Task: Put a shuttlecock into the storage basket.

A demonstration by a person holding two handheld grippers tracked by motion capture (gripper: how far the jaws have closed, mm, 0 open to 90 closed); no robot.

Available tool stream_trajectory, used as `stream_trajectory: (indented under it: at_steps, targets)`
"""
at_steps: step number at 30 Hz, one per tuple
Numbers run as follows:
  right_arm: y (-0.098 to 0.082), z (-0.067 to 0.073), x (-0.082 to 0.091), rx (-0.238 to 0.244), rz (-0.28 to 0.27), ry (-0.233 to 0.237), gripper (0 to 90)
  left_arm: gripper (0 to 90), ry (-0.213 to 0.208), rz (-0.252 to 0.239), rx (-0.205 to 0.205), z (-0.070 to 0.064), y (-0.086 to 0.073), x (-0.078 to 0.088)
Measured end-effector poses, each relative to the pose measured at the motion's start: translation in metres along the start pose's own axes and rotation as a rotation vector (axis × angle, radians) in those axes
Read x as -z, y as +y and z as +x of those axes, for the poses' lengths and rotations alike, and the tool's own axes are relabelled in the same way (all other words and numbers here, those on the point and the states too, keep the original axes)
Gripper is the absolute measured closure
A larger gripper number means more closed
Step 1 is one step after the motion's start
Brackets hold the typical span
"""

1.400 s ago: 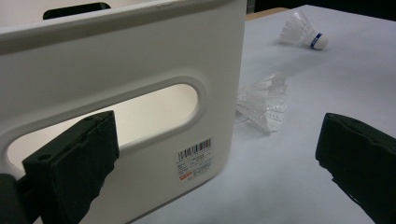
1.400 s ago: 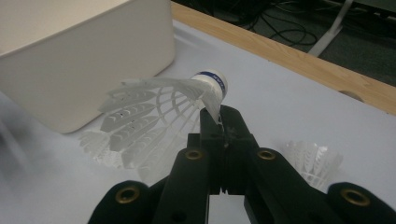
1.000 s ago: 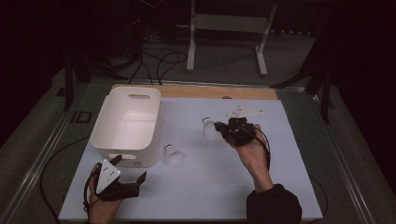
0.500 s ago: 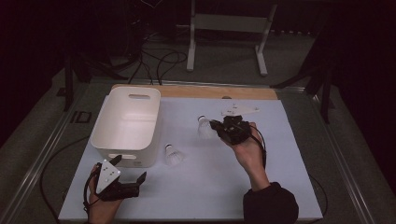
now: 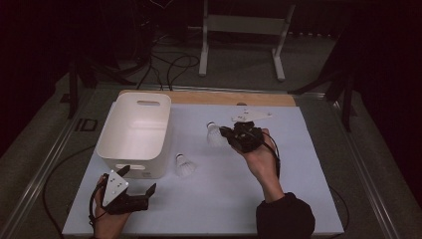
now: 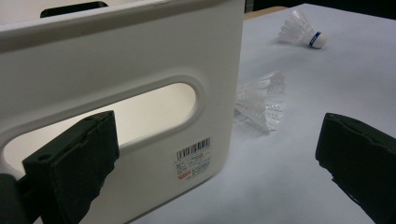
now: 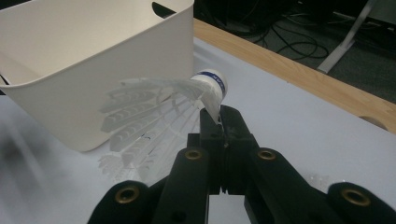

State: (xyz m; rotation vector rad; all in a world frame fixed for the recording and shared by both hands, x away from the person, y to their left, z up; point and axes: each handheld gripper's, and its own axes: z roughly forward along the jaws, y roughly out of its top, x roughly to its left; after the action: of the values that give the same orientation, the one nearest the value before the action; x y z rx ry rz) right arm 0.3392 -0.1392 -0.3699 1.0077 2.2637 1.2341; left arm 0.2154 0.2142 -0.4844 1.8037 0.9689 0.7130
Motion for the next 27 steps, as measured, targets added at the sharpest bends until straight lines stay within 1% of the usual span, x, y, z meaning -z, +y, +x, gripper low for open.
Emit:
stream_trajectory:
  at_steps: [8, 27]
  targets:
    - [0.005, 0.003, -0.001, 0.012, -0.008, 0.006, 89.1, 0.0, 0.000, -0.001, 0.000, 0.000, 0.000, 0.000]
    - [0.013, 0.013, -0.012, 0.013, -0.024, 0.023, 89.1, 0.0, -0.002, 0.000, 0.000, 0.000, 0.000, 0.000]
